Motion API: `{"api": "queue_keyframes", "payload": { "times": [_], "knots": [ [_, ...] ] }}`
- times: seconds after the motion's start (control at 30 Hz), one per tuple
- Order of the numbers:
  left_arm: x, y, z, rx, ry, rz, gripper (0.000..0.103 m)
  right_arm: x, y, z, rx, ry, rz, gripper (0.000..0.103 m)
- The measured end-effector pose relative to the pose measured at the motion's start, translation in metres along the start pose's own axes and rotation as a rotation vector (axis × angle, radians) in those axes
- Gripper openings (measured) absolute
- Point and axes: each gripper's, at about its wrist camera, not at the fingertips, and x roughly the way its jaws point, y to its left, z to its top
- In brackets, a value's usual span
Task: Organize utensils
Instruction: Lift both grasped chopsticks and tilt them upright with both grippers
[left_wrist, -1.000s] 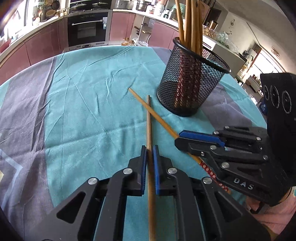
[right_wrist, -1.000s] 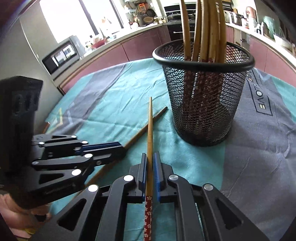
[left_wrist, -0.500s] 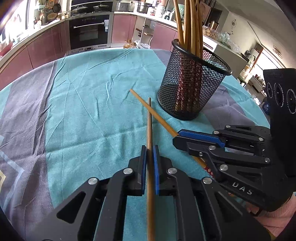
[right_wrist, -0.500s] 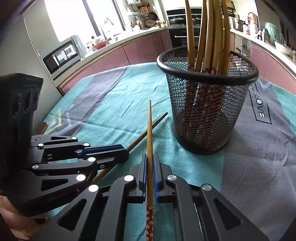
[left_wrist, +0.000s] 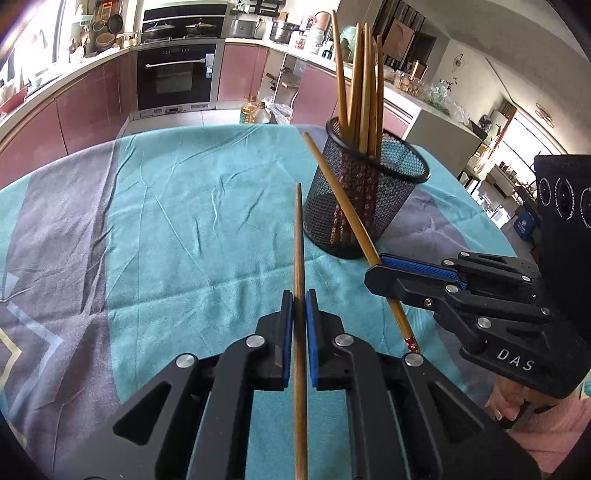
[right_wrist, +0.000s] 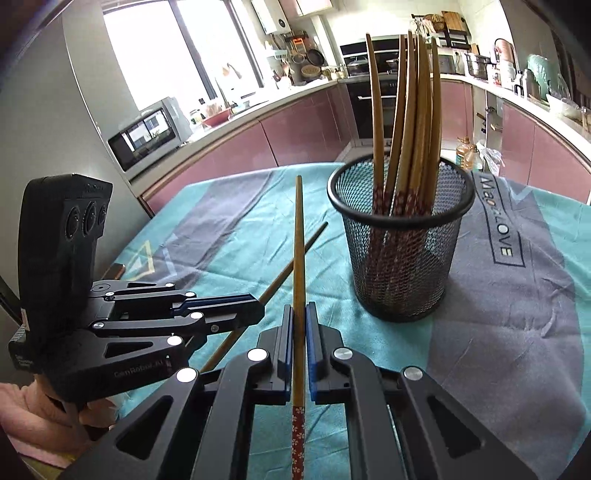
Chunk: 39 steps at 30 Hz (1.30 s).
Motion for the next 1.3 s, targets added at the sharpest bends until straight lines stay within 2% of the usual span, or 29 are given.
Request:
{"api": "queue_keyframes", "payload": {
  "times": [0.53,0.97,1.3],
  "knots": [
    [-0.042,-0.01,0.011,0.014,-0.091,-0.065,0.008,-0.026,0.005,0.008,-0.011,-0.078,0.009,0.006],
    [-0.062,-0.015,0.013,0.025,-0.139,-0.117,0.008,-0.042,0.004,0.011,-0.009,-0.125,0.003,0.006],
    [-0.069,-0.02,0.017,0.033,-0.163,-0.123,0.008,-0.05,0.003,0.015,-0.011,-0.15,-0.002,0.006]
  ]
}}
